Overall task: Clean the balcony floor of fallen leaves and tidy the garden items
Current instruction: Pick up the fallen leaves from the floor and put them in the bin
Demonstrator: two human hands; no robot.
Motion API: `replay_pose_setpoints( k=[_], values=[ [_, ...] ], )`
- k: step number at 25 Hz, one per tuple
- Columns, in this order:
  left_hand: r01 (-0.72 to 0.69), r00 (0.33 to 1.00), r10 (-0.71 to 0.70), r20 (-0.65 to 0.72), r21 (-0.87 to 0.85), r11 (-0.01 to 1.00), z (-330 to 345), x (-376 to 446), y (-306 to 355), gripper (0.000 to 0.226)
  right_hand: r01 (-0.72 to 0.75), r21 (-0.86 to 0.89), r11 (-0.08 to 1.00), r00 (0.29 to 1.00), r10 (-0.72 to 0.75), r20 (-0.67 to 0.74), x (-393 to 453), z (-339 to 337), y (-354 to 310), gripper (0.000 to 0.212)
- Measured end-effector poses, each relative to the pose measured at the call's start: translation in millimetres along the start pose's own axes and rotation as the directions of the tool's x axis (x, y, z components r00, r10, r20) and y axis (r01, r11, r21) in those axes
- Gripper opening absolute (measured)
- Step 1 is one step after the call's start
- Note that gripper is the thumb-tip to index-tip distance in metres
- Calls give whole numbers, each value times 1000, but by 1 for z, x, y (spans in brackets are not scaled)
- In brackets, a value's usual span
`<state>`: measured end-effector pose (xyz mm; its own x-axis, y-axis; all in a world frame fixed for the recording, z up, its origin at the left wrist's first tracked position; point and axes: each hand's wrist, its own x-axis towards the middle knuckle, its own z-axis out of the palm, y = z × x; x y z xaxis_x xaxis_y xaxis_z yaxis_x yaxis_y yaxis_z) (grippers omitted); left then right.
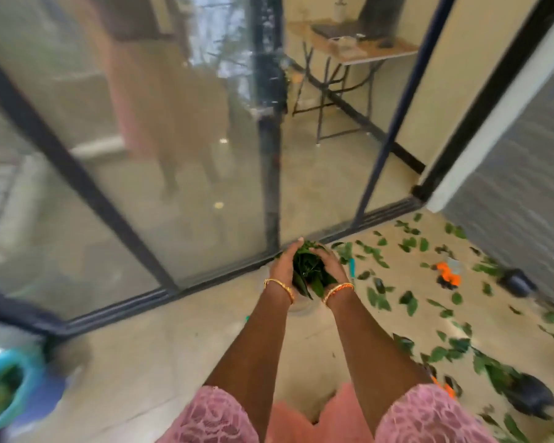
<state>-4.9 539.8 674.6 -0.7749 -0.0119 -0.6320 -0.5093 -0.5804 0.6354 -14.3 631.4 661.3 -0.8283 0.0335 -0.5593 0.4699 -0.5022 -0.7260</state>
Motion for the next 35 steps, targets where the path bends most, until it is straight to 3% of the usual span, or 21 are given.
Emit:
replay_pose_setpoints(
  k=[2, 4, 8, 10, 12, 14, 15, 17, 21, 24, 29, 35],
  values=[
    [-89, 991, 83, -102, -52, 995, -79, -25, 29, 79, -79, -30, 996, 991, 82, 110, -27, 68, 53, 41],
    [-187, 965, 153, -215, -145, 972, -149, -64, 54, 60, -183, -77, 980, 960, 195, 200, -56, 125, 104, 59],
    [-379, 876, 217, -431, -335, 863, -273, -151, 94, 29, -306, -205, 930, 840, 365, 401, -139, 230, 186, 29],
    [-465, 830, 257, -494, -360, 809, -319, -178, 108, 30, -361, -257, 897, 759, 442, 478, -166, 272, 219, 28],
    [-530, 785, 274, -555, -374, 761, -358, -206, 125, 44, -388, -343, 856, 685, 516, 514, -189, 312, 249, 32],
    [-582, 722, 275, -635, -341, 738, -399, -217, 138, 36, -363, -443, 820, 638, 565, 523, -204, 349, 282, 36],
    [-600, 700, 270, -661, -338, 725, -417, -223, 146, 27, -341, -469, 815, 629, 569, 531, -207, 366, 300, 43],
    [-635, 638, 245, -730, -318, 704, -459, -221, 168, 33, -322, -536, 781, 589, 608, 532, -204, 408, 336, 63],
    [-646, 577, 171, -798, -319, 694, -530, -207, 216, 32, -332, -620, 711, 513, 688, 513, -199, 484, 366, 32],
    [-649, 592, 144, -793, -363, 669, -573, -197, 249, 52, -344, -664, 664, 473, 733, 489, -181, 537, 387, 34],
    [-659, 606, 133, -784, -401, 636, -630, -190, 289, 26, -337, -709, 620, 464, 764, 448, -167, 601, 435, 41],
    [-544, 662, 39, -748, -444, 712, -723, -172, 314, 34, -201, -817, 541, 529, 761, 375, -135, 655, 523, 61]
  ],
)
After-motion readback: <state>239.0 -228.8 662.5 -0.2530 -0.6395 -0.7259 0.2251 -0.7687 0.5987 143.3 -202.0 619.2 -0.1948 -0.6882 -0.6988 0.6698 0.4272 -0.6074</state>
